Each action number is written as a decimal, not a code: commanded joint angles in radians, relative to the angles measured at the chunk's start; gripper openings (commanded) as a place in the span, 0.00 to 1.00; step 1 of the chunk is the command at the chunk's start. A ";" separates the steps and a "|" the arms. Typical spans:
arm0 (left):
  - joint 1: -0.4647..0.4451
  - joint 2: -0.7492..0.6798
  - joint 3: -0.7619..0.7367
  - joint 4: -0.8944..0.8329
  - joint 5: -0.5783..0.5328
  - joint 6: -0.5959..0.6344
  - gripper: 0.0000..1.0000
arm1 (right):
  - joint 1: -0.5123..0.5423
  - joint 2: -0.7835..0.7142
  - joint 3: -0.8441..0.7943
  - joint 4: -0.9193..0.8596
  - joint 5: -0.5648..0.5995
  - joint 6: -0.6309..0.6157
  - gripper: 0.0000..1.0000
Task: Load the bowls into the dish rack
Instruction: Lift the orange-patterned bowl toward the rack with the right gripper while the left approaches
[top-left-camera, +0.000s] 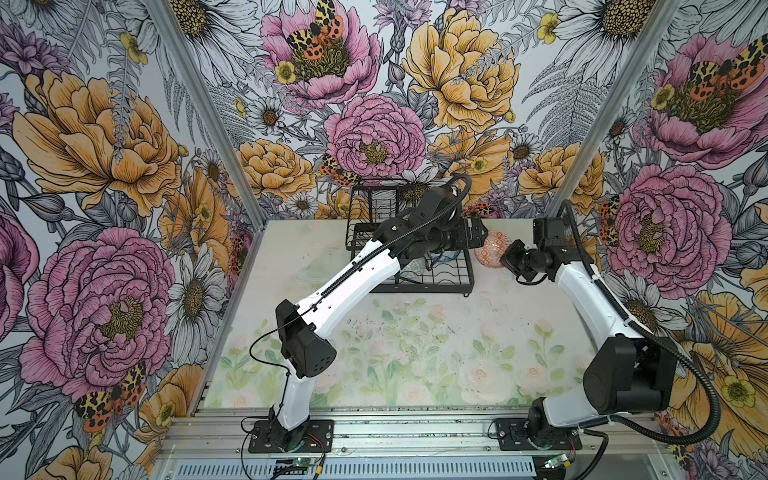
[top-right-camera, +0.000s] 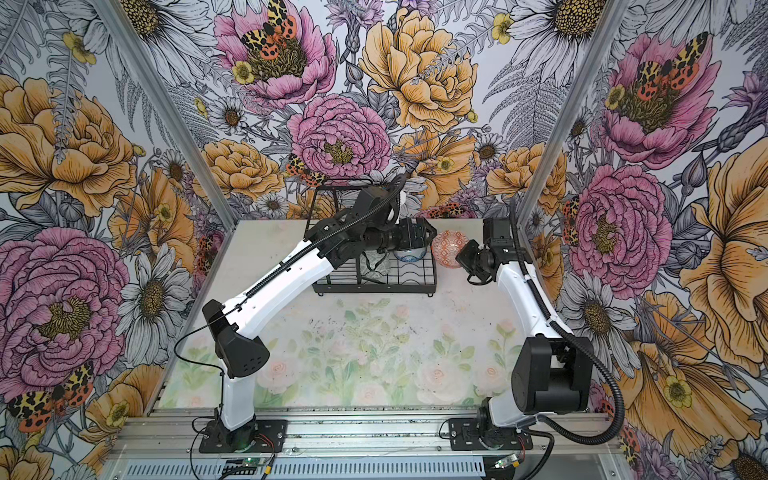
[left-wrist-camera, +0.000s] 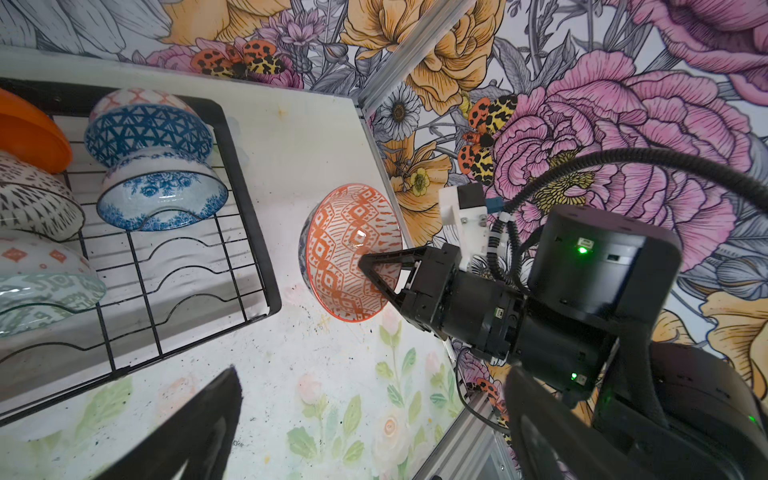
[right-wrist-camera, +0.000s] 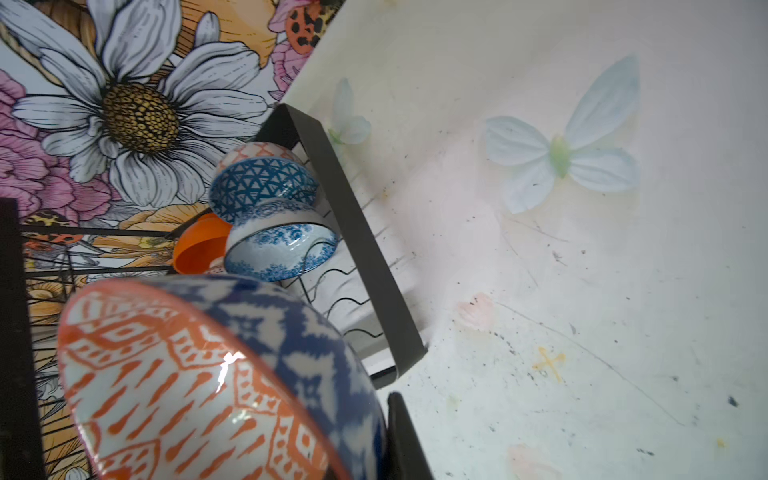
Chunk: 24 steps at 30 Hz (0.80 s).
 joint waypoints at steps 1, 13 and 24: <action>0.053 -0.040 0.013 -0.060 -0.014 0.020 0.99 | 0.038 -0.038 0.109 0.038 0.019 0.023 0.00; 0.178 -0.201 -0.069 -0.058 0.027 0.030 0.99 | 0.208 0.020 0.375 0.040 0.186 -0.134 0.00; 0.149 -0.248 -0.155 -0.054 -0.047 0.008 0.99 | 0.329 0.102 0.526 0.040 0.238 -0.253 0.00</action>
